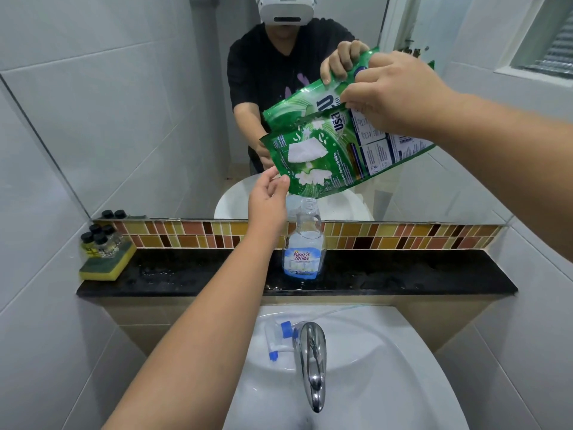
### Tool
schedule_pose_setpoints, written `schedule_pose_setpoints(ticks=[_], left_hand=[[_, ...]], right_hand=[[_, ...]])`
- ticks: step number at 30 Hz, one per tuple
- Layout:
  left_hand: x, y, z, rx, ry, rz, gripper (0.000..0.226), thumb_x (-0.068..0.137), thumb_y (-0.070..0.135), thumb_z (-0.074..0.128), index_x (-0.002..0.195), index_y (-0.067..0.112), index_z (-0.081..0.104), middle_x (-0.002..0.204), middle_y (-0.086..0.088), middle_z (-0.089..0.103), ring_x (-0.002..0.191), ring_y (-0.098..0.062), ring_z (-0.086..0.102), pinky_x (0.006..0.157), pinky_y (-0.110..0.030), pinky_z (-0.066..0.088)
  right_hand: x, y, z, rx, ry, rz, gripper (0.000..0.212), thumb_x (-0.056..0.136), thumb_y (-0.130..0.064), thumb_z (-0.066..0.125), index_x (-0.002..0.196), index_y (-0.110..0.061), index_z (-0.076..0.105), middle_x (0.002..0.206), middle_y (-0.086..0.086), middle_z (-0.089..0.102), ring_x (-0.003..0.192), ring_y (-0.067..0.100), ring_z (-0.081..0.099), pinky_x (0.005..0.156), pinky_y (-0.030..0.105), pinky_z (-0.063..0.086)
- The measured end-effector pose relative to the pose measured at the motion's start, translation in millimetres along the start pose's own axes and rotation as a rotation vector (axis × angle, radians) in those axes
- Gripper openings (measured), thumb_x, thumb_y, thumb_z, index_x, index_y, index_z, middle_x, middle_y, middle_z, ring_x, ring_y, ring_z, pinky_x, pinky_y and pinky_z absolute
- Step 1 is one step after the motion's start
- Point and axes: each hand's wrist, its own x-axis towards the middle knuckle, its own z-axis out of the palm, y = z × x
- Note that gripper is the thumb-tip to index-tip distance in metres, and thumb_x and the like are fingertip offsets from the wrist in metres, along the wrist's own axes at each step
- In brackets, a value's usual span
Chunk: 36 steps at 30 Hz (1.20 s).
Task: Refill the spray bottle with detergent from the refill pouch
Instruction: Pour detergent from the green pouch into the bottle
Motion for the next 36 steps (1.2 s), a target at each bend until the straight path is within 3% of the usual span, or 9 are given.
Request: schedule_pose_setpoints(ticks=[3, 10, 18, 22, 29, 36], left_hand=[[0, 4, 2, -0.035, -0.016, 0.000, 0.013, 0.097, 0.012, 0.058, 0.099, 0.023, 0.062, 0.088, 0.014, 0.072, 0.083, 0.007, 0.067, 0.072, -0.009, 0.049], [-2, 2, 7, -0.063, -0.051, -0.043, 0.009, 0.095, 0.009, 0.061, 0.097, 0.017, 0.065, 0.101, -0.005, 0.074, 0.098, -0.016, 0.069, 0.090, -0.030, 0.055], [0, 6, 9, -0.031, -0.026, -0.024, 0.011, 0.094, 0.011, 0.063, 0.091, 0.021, 0.066, 0.089, 0.005, 0.075, 0.084, -0.003, 0.070, 0.074, -0.016, 0.053], [2, 6, 10, -0.032, -0.014, -0.021, 0.012, 0.094, 0.011, 0.063, 0.089, 0.021, 0.066, 0.085, 0.008, 0.075, 0.083, -0.003, 0.071, 0.072, -0.016, 0.052], [4, 1, 12, -0.039, 0.034, -0.050, 0.013, 0.093, 0.012, 0.064, 0.086, 0.022, 0.066, 0.089, 0.000, 0.075, 0.088, -0.015, 0.070, 0.089, -0.037, 0.056], [2, -1, 14, -0.113, 0.045, -0.123, 0.011, 0.095, 0.011, 0.062, 0.090, 0.018, 0.069, 0.093, -0.004, 0.076, 0.088, -0.017, 0.071, 0.089, -0.039, 0.056]], right_hand=[[2, -1, 1, 0.010, 0.010, -0.007, 0.029, 0.100, -0.014, 0.044, 0.098, -0.001, 0.069, 0.080, 0.019, 0.066, 0.076, 0.028, 0.041, 0.066, 0.039, 0.033], [4, -4, 1, -0.043, 0.059, -0.068, 0.044, 0.098, -0.017, 0.030, 0.090, 0.001, 0.069, 0.073, 0.018, 0.064, 0.073, 0.031, 0.046, 0.068, 0.034, 0.022], [4, -3, 2, -0.055, 0.073, -0.052, 0.043, 0.099, -0.020, 0.031, 0.095, -0.002, 0.070, 0.078, 0.017, 0.066, 0.079, 0.035, 0.052, 0.069, 0.035, 0.024], [4, -2, 2, -0.059, 0.088, -0.056, 0.044, 0.099, -0.019, 0.031, 0.094, -0.001, 0.070, 0.078, 0.017, 0.066, 0.079, 0.035, 0.053, 0.070, 0.035, 0.024], [5, -2, 2, -0.088, 0.090, -0.057, 0.043, 0.102, -0.021, 0.032, 0.097, -0.003, 0.070, 0.079, 0.017, 0.065, 0.081, 0.035, 0.053, 0.070, 0.036, 0.025], [2, -6, 1, -0.093, 0.049, 0.008, 0.052, 0.103, -0.032, 0.022, 0.104, -0.008, 0.069, 0.086, 0.014, 0.065, 0.090, 0.034, 0.052, 0.080, 0.045, 0.031]])
